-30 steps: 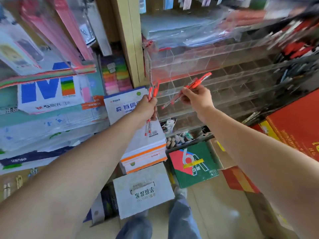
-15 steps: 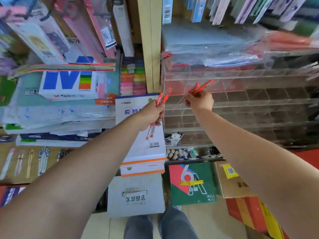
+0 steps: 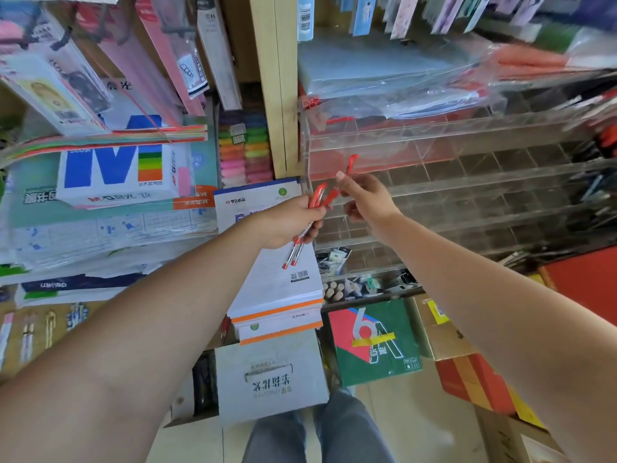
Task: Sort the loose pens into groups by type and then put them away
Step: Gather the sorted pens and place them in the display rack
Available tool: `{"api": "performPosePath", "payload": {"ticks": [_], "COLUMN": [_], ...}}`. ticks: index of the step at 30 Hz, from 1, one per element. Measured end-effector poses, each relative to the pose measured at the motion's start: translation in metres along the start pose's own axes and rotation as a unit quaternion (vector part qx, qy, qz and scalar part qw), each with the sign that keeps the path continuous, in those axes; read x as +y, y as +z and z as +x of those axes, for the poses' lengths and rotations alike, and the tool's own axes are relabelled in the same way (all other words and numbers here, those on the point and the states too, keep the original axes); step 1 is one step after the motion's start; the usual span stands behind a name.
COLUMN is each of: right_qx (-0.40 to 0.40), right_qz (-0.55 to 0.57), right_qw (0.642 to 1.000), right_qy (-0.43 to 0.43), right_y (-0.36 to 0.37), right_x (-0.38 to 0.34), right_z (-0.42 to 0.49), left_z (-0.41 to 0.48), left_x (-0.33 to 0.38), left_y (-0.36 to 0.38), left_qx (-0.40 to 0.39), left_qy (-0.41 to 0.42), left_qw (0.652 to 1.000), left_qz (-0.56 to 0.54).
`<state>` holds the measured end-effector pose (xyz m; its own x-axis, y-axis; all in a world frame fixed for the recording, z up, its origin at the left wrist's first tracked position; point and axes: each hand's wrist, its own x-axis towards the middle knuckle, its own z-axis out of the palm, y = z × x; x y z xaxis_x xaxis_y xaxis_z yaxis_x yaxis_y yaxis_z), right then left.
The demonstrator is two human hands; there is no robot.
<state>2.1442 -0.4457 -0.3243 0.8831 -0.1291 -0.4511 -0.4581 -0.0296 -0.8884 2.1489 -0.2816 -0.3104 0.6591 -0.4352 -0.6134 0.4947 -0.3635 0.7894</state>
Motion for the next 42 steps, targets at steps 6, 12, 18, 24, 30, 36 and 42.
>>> {"api": "performPosePath", "payload": {"ticks": [6,12,18,24,30,36,42], "right_qx": [-0.09,-0.124,-0.035,-0.007,-0.1,0.12,0.222], "right_qz": [0.031,0.056,0.056,0.105,0.126,0.082,0.053], "right_qw": [0.995,0.991,0.998,0.994,0.986,0.989,0.971], "right_qy": [0.017,0.012,0.021,0.032,0.044,-0.026,-0.069], "right_y": [0.011,0.018,0.016,0.015,0.017,-0.016,-0.016], "right_x": [0.008,0.01,0.004,-0.001,-0.013,-0.035,-0.033], "right_z": [-0.013,-0.025,-0.027,-0.029,-0.039,-0.021,0.001], "left_z": [-0.01,-0.017,-0.025,-0.026,-0.025,-0.008,0.003], "left_x": [0.0,-0.003,-0.003,0.005,0.008,0.004,-0.005], "left_y": [0.004,0.001,-0.001,0.005,0.002,-0.015,-0.01], "left_qx": [-0.063,-0.072,-0.09,-0.075,-0.052,0.138,0.073], "left_qy": [-0.057,-0.054,-0.057,-0.047,-0.012,0.123,0.112], "left_qw": [0.991,0.987,0.984,0.985,0.983,0.912,0.865], "left_qz": [0.108,0.135,0.141,0.147,0.173,0.366,0.484]}}
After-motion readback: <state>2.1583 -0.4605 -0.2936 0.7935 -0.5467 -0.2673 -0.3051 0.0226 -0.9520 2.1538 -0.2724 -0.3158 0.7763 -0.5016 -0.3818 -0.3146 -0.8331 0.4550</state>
